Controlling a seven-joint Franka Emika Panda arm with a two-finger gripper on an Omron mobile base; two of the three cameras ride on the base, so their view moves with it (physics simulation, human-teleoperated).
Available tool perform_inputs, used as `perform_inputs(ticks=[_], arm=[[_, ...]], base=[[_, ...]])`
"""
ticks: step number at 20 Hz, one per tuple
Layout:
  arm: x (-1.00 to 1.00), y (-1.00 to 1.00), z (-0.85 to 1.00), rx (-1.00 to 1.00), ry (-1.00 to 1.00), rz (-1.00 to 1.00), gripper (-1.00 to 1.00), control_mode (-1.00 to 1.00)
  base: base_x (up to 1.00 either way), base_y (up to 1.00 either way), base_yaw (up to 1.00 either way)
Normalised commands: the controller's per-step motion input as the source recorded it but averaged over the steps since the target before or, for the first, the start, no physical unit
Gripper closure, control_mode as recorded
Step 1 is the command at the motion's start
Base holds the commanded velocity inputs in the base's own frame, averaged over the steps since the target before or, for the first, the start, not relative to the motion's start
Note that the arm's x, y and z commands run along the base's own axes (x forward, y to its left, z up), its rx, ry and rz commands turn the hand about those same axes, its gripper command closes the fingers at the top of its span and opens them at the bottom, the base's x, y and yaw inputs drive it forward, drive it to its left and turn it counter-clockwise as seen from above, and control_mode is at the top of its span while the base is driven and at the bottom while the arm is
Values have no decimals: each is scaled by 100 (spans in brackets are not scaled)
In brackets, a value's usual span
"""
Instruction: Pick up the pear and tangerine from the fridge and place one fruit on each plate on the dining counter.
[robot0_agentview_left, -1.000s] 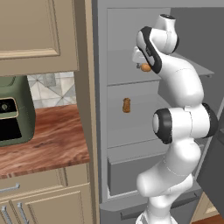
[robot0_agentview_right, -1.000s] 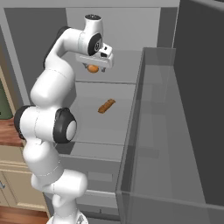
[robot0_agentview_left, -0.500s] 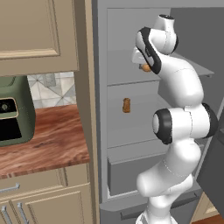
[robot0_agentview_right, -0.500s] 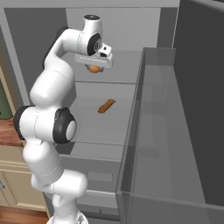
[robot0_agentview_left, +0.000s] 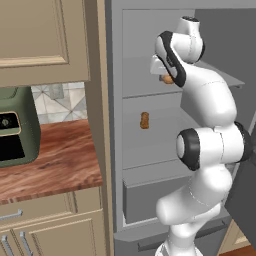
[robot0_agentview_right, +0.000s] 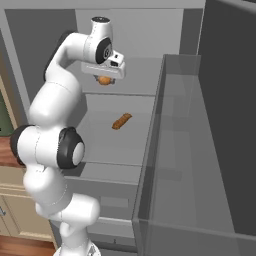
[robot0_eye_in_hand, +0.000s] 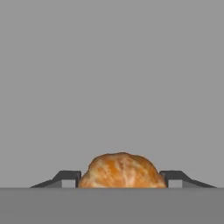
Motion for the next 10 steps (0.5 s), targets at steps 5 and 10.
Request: perform_inputs(ticks=[5, 10], arm=[[-69, 4, -20, 0, -6, 0, 100, -100], [-80, 0, -22, 0, -12, 0, 100, -100]], base=[[0, 0, 0], [0, 0, 0]])
